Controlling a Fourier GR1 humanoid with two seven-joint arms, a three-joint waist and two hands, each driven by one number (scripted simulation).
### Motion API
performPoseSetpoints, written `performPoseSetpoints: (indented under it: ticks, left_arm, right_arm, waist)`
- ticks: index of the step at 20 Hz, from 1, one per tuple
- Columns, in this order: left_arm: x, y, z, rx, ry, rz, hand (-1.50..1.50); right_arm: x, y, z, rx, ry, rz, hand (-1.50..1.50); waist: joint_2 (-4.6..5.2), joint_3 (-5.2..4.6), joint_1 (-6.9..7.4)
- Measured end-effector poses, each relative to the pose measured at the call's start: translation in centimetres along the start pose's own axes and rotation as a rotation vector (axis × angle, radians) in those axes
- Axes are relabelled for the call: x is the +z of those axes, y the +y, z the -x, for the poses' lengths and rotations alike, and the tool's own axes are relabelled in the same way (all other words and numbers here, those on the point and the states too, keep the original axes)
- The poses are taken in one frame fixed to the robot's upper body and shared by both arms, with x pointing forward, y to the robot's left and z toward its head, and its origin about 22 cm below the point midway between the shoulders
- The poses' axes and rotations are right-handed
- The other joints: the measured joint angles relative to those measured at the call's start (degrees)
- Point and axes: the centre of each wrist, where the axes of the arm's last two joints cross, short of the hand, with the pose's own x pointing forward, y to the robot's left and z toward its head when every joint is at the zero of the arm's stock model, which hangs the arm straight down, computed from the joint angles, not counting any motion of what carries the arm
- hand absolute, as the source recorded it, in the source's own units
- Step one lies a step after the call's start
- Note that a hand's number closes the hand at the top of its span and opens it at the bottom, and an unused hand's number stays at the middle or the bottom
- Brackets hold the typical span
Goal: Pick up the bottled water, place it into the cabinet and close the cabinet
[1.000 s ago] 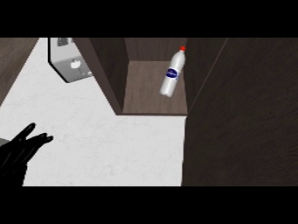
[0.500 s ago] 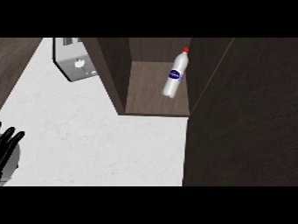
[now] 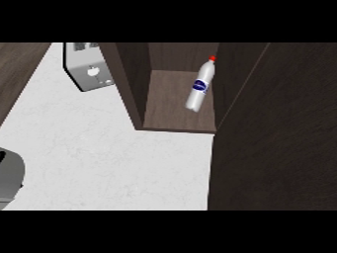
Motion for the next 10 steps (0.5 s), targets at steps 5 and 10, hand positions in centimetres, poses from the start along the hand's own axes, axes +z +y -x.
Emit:
performPoseSetpoints:
  ticks: [5, 10]
  left_arm:
    - [0.3, 1.2, -0.8, -0.015, 0.004, -0.001, -1.5]
    - [0.6, 2.1, -1.5, -0.017, 0.003, 0.012, -1.5]
  right_arm:
    - [-2.3, 0.1, 0.2, -0.02, 0.012, -0.016, 1.5]
    - [-5.0, 0.2, 0.0, -0.024, 0.016, -0.038, 1.5]
  waist:
    - [0.02, 0.0, 0.43]
    - [0.1, -0.05, 1.36]
